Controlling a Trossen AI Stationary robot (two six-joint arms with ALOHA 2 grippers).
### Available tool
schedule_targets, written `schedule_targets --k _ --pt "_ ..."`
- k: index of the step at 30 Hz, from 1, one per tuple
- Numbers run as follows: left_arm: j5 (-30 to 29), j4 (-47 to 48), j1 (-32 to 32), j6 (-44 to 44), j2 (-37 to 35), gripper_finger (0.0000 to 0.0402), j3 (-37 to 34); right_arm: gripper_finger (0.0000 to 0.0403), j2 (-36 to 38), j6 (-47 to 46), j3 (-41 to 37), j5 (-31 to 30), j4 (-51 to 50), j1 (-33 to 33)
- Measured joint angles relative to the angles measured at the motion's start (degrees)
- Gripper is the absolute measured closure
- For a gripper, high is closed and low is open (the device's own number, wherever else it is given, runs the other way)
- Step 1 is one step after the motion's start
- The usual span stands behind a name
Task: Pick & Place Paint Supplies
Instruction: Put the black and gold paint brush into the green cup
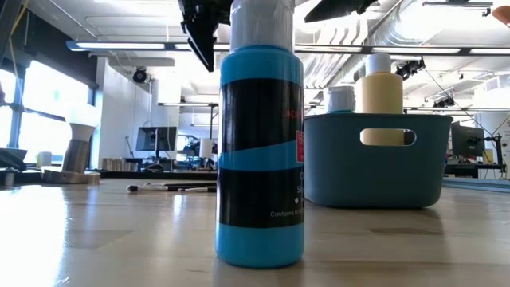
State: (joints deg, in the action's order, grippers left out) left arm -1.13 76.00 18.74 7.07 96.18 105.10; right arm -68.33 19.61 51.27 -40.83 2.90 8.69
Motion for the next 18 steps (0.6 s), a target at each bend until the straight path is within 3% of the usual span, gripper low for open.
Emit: schedule_targets --k 6,13,18 --pt "0.0 0.1 0.0 0.0 0.0 0.0239 -0.1 0.0400 3.8 -17.4 0.0 10.5 -9.5 4.0" --pt "-0.1 0.1 0.0 0.0 0.0 0.0239 -0.2 0.0400 4.9 -27.5 0.0 23.7 -17.1 9.6" --pt "-0.1 0.1 0.0 0.0 0.0 0.0239 -0.2 0.0400 3.2 -28.9 -0.1 25.6 -19.8 14.1"
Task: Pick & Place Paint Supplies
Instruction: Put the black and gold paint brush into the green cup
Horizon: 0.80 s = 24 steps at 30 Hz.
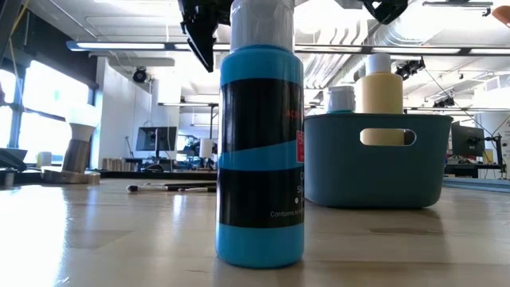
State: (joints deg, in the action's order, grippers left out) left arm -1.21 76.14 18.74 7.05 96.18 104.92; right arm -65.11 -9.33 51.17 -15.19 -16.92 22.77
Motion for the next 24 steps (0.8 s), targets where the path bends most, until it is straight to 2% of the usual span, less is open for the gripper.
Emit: schedule_targets --k 2,7,10,24 --pt "0.0 0.0 0.0 0.0 0.0 0.0239 0.0 0.0400 -0.7 -0.1 -0.3 -2.3 0.8 1.5" --pt "0.0 0.0 0.0 0.0 0.0 0.0239 0.0 0.0401 -1.0 -4.4 -0.5 -12.7 0.5 4.9" --pt "0.0 -0.1 0.0 0.0 0.0 0.0239 0.0 0.0401 -1.0 -5.4 -0.5 -16.1 0.4 6.7" --pt "0.4 -0.8 0.0 1.9 0.0 0.0239 0.0 0.0401 -1.0 -5.7 -0.5 -16.9 0.4 7.9"
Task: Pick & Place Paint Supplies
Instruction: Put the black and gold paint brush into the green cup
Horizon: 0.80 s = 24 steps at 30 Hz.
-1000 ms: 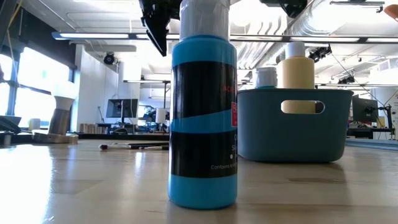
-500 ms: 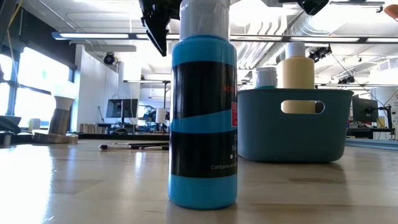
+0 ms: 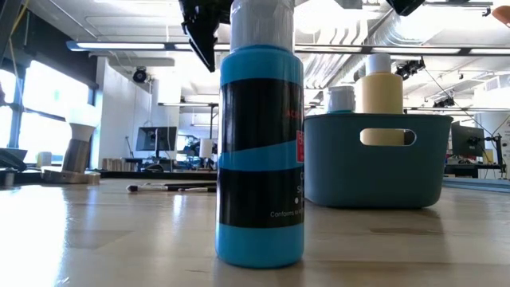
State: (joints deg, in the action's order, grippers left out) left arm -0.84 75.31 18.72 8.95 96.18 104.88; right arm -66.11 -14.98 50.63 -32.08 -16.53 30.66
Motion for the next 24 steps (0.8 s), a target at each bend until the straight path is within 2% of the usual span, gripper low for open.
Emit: schedule_targets --k 8,12,16,20,24 --pt "0.0 -2.8 0.0 3.6 0.0 0.0239 0.0 0.0401 0.0 -0.7 0.0 0.0 -1.4 0.2" --pt "2.5 -7.4 0.0 3.7 -0.3 0.0239 -3.7 0.0401 0.0 -4.6 0.0 -0.9 -5.5 0.2" --pt "5.0 -15.5 0.0 4.3 -1.6 0.0239 -12.1 0.0401 0.0 -8.0 -0.1 -3.7 -7.3 1.0" --pt "7.4 -26.7 0.0 4.0 -3.4 0.0239 -23.7 0.0401 0.0 -9.3 -0.1 -4.1 -7.0 2.6" --pt "12.1 -39.3 -0.2 -0.3 -6.6 0.0239 -34.0 0.0401 0.0 -9.4 -0.1 -6.9 -5.3 4.5"
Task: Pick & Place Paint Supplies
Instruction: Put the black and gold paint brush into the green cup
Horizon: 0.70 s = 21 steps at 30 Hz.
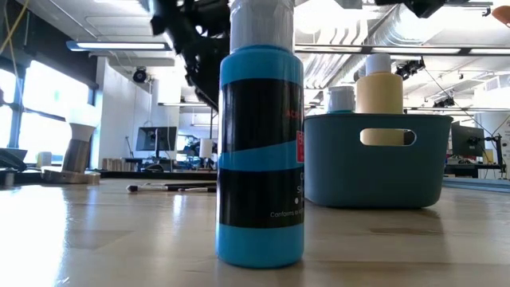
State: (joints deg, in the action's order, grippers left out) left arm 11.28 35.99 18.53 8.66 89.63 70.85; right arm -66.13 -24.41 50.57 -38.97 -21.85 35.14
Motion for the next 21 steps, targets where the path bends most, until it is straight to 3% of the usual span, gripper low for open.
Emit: schedule_targets --k 6,10,16,21 --pt "3.4 -18.7 -3.6 -1.6 -6.5 0.0239 -14.1 0.0400 0.0 0.1 0.0 -3.6 1.4 0.8" --pt "0.4 -23.2 -4.0 -1.9 -11.4 0.0239 -20.6 0.0400 0.0 0.2 0.0 -6.5 1.5 0.7" --pt "0.4 -32.5 -4.2 -4.5 -16.9 0.0239 -29.3 0.0400 0.0 0.4 0.0 -8.2 1.5 0.7" --pt "2.7 -50.7 -7.3 -5.5 -18.6 0.0239 -37.1 0.0400 -0.3 -1.2 0.0 -7.6 1.6 0.7"
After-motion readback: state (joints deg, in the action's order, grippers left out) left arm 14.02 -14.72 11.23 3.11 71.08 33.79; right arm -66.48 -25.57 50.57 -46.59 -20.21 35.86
